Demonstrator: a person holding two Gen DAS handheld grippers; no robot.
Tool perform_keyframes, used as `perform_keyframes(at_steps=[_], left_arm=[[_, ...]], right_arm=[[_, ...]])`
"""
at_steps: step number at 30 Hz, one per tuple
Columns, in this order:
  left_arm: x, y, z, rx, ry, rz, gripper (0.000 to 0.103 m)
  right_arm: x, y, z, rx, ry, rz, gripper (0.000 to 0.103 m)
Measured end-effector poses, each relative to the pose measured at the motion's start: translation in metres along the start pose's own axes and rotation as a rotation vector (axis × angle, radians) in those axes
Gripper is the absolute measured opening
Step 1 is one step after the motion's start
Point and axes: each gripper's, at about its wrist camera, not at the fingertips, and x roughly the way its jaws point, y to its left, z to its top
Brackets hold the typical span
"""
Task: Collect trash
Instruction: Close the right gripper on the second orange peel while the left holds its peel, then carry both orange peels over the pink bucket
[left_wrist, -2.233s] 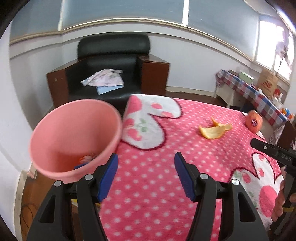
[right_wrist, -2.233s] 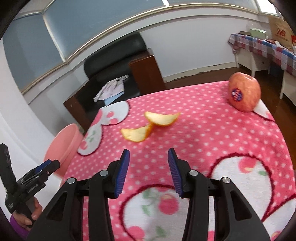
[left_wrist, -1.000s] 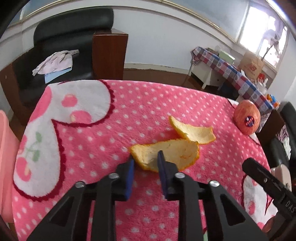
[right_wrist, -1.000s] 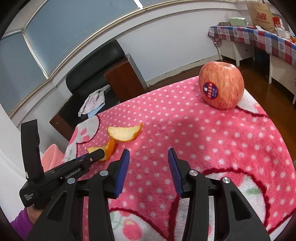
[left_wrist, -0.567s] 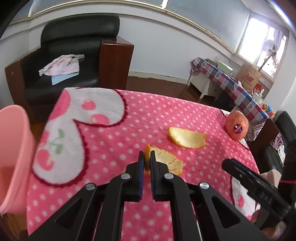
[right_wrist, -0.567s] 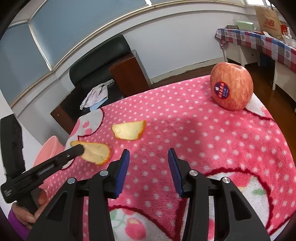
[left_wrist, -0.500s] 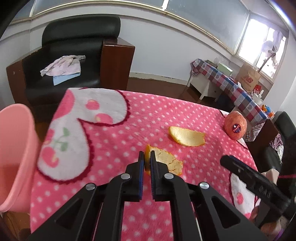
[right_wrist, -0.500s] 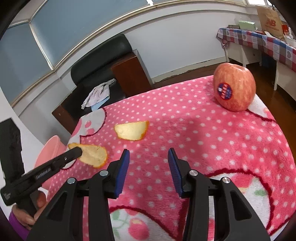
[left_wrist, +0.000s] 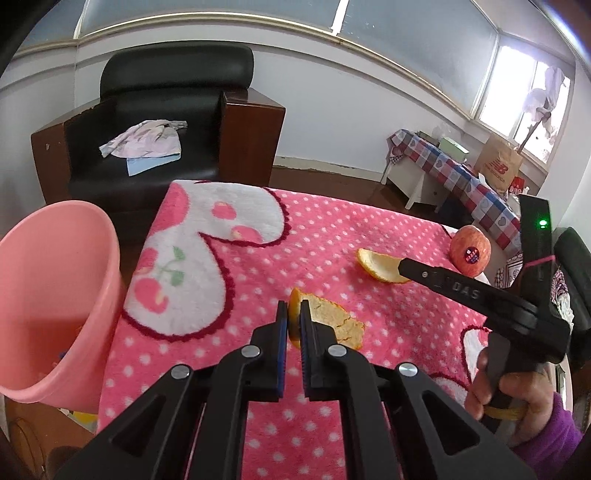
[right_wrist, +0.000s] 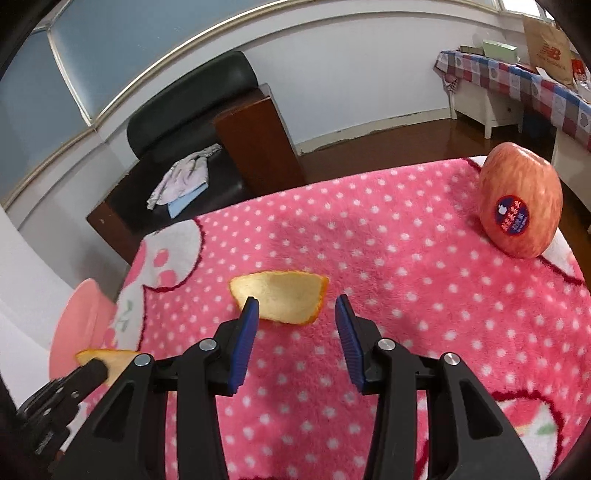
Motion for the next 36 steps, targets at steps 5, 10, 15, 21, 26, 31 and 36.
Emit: perform_keyframes(at_steps=[5,10,15,21,26,31,36], left_arm=[[0.001,0.001,0.0,-0.009,0.007,-0.002,0.005],[0.0,0.002,-0.001,-0.011,0.003,0.001,0.005],[-0.005,0.003,-0.001,-0.01,0.001,0.014,0.005],[-0.021,0.002,0.002,-0.007,-0.038,0.019,0.006],[-0.039,0.001,0.003,0.002,-0.073,0.036,0.006],[-0.058,0.004,0.002,-0.006,-0.091,0.062,0.006],[-0.075,0.012,-0.001,-0.02,-0.111,0.083,0.006]], right_arm=[[0.009,0.0,0.0,-0.011,-0.007,-0.028,0.038],[0.017,0.0,-0.002,-0.016,0.012,-0.021,0.016],[0.006,-0.003,-0.001,-0.004,-0.007,0.003,0.006],[-0.035,0.004,-0.005,-0.011,-0.051,0.059,0.006],[-0.071,0.018,-0.011,-0.035,-0.093,0.085,0.006],[-0.097,0.032,-0.017,-0.053,-0.114,0.108,0.006],[-0.108,0.051,-0.025,-0.084,-0.112,0.124,0.006]])
